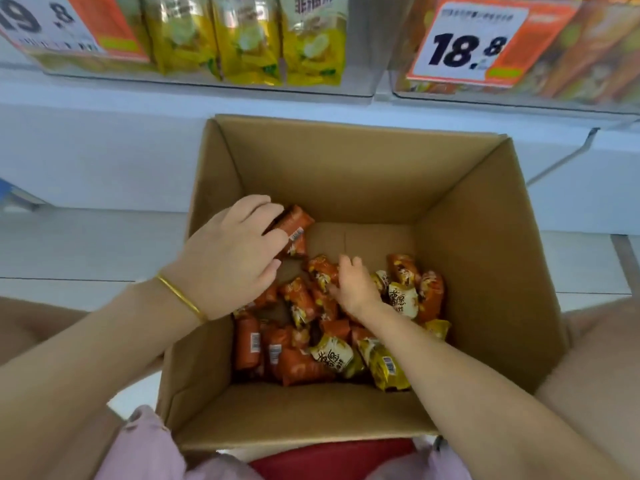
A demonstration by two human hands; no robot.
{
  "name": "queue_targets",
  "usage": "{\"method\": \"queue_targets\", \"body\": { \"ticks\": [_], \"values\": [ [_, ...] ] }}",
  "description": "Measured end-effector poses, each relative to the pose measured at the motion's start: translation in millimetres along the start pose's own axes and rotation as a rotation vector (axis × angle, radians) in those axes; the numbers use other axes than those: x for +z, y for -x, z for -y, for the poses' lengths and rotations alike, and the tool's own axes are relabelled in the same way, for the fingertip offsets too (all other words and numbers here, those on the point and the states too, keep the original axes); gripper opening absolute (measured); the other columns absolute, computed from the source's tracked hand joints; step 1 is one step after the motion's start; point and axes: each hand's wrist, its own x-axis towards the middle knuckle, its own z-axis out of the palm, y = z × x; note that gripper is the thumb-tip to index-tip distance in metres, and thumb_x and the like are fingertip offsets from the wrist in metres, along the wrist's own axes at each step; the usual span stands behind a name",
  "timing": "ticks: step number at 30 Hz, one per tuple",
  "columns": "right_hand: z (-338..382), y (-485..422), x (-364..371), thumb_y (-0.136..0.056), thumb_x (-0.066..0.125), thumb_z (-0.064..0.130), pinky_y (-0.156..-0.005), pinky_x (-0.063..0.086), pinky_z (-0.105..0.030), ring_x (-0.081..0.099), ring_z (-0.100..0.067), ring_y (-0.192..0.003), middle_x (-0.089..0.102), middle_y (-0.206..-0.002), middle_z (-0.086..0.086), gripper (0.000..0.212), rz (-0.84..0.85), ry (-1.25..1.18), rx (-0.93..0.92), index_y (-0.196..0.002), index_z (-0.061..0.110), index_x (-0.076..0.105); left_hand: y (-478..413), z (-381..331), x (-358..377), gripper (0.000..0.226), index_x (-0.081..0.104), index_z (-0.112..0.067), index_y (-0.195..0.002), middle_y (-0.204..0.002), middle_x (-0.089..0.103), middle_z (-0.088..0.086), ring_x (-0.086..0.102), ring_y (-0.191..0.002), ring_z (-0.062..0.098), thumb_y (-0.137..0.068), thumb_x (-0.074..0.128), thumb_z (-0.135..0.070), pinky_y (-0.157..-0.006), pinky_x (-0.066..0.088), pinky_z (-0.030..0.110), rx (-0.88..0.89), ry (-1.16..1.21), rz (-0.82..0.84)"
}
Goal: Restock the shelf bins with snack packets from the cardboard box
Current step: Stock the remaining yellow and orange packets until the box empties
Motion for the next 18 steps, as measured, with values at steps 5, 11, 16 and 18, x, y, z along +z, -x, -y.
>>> {"method": "queue_targets", "body": {
  "ticks": [5, 11, 16, 18],
  "values": [
    [4, -42, 28, -0.084, 0.069, 0.043, -0.108, 0.034, -0.039, 0.034, -0.033, -0.133, 0.035, -0.142, -0.017, 0.078, 0.074, -0.061, 0.196, -0.140, 0.003, 0.033, -3, -1, 6, 0.033, 0.071, -0.010, -0.100, -0.122, 0.060, 0.017, 0.051, -0.121, 0.036, -0.080, 0.051, -0.028, -0.093, 0.047, 0.048, 0.001, 0.027, 0.023],
    [-3, -69, 38, -0.075, 0.071, 0.058, -0.109, 0.029, -0.043, 0.023, -0.036, -0.138, 0.023, -0.150, -0.017, 0.083, 0.217, -0.183, 0.424, -0.142, 0.023, 0.037, -12, -2, 9, 0.031, 0.072, -0.012, -0.092, -0.120, 0.062, 0.017, 0.053, -0.119, 0.034, -0.084, 0.047, -0.029, -0.093, 0.048, 0.044, 0.008, 0.014, 0.023],
    [-11, -73, 42, -0.071, 0.063, 0.072, -0.109, 0.029, -0.048, 0.019, -0.036, -0.140, 0.019, -0.154, -0.013, 0.088, 0.328, -0.104, 0.445, -0.144, 0.031, 0.037, -15, 0, 12, 0.031, 0.072, -0.010, -0.094, -0.120, 0.062, 0.019, 0.053, -0.119, 0.036, -0.076, 0.055, -0.029, -0.092, 0.048, 0.048, -0.008, 0.033, 0.072],
    [-11, -70, 46, -0.071, 0.065, 0.070, -0.106, 0.032, -0.049, 0.023, -0.037, -0.137, 0.023, -0.150, -0.012, 0.084, 0.289, -0.123, 0.424, -0.141, 0.030, 0.042, -14, 0, 13, 0.031, 0.072, -0.011, -0.095, -0.119, 0.062, 0.019, 0.054, -0.119, 0.036, -0.075, 0.057, -0.029, -0.090, 0.049, 0.048, -0.009, 0.034, 0.082]
  ]
}}
